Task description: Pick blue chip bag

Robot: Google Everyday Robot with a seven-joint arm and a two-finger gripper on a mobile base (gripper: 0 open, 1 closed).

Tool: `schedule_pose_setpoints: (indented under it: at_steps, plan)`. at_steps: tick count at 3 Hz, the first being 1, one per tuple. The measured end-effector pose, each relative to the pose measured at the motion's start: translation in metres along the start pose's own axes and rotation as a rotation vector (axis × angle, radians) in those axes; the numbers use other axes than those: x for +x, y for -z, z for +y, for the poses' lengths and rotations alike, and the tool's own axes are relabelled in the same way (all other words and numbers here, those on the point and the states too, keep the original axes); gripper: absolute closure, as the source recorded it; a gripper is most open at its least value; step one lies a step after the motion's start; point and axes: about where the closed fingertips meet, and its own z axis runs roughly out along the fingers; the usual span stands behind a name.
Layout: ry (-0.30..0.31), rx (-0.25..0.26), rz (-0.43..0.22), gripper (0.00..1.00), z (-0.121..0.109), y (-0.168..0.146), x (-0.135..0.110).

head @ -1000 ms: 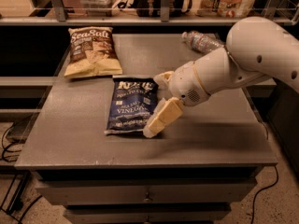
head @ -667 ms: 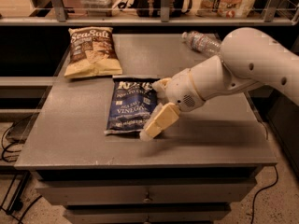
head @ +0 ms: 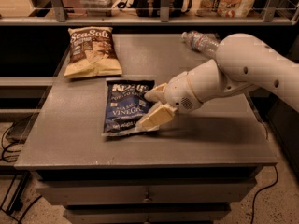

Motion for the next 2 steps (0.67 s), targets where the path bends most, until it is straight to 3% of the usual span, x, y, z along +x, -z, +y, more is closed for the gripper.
schedule_pose_setpoints:
  at_steps: [2]
  plan:
    - [0.029, 0.086, -0.011, 0.88, -0.019, 0.027, -0.008]
